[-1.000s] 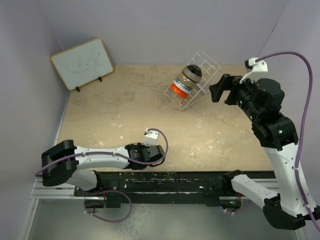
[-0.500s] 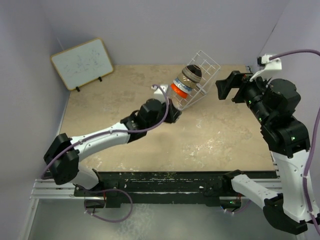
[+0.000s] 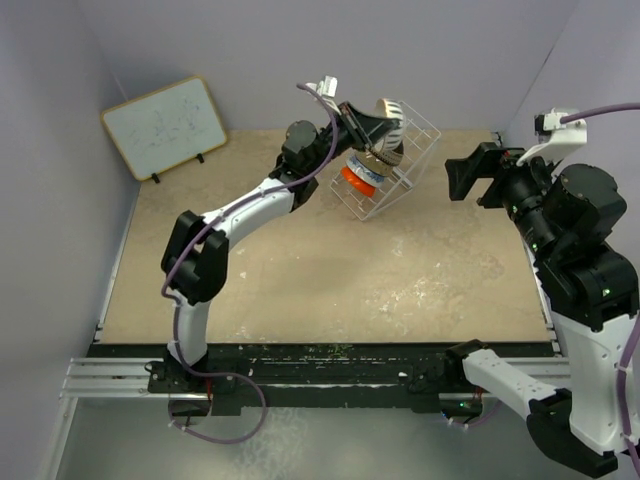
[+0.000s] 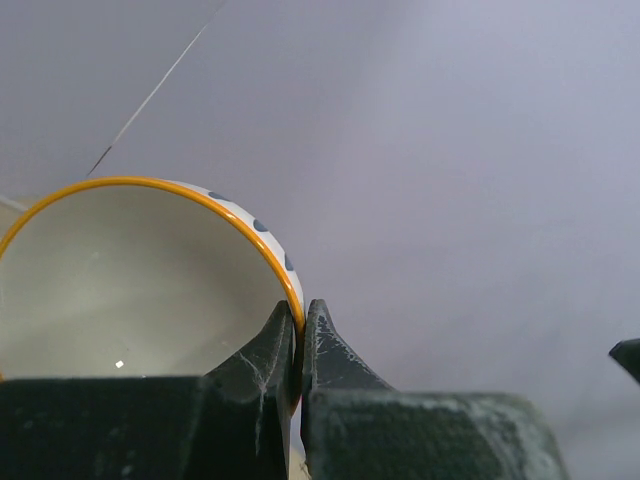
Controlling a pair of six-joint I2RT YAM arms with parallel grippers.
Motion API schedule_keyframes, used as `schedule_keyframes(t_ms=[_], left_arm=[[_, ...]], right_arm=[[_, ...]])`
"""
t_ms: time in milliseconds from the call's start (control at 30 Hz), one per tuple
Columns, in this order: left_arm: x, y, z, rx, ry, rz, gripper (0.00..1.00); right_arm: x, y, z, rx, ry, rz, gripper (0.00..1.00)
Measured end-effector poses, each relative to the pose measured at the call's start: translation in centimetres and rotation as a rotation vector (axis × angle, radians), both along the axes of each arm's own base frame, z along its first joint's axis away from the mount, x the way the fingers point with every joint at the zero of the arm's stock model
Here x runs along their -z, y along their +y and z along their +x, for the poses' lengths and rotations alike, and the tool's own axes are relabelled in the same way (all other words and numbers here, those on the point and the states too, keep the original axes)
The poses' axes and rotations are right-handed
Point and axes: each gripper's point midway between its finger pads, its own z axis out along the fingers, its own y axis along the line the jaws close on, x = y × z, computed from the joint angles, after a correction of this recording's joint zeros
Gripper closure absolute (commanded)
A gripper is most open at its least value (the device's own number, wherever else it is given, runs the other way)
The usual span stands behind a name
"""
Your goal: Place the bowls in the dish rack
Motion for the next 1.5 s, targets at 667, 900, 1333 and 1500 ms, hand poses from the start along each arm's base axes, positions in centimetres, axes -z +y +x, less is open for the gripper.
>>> schedule_keyframes(t_ms=[667,900,1333,1500], left_arm=[[-0.8,-0.9,7.8,0.075,0.008,-0.55,1.0],[0.8,-0.7,9.5,0.058,0.069,-0.632,1.0],[6.5,-1.4,12.1,0.058,0.225,-0.701,1.0],[6.1,-1.2,12.1,0.072,0.239,-0.719,1.0]], right_arm=[[0.7,-0.3,0.2,0.018,0.016,-0.016,0.0],[0.7,-0.5,0.0,0.022,0.013,-0.023,0.0],[1.0,-0.6,-0.3,0.024,0.015,-0.025,0.0],[1.5,-0.6,-0.1,0.024,0.028,-0.029,0.0]])
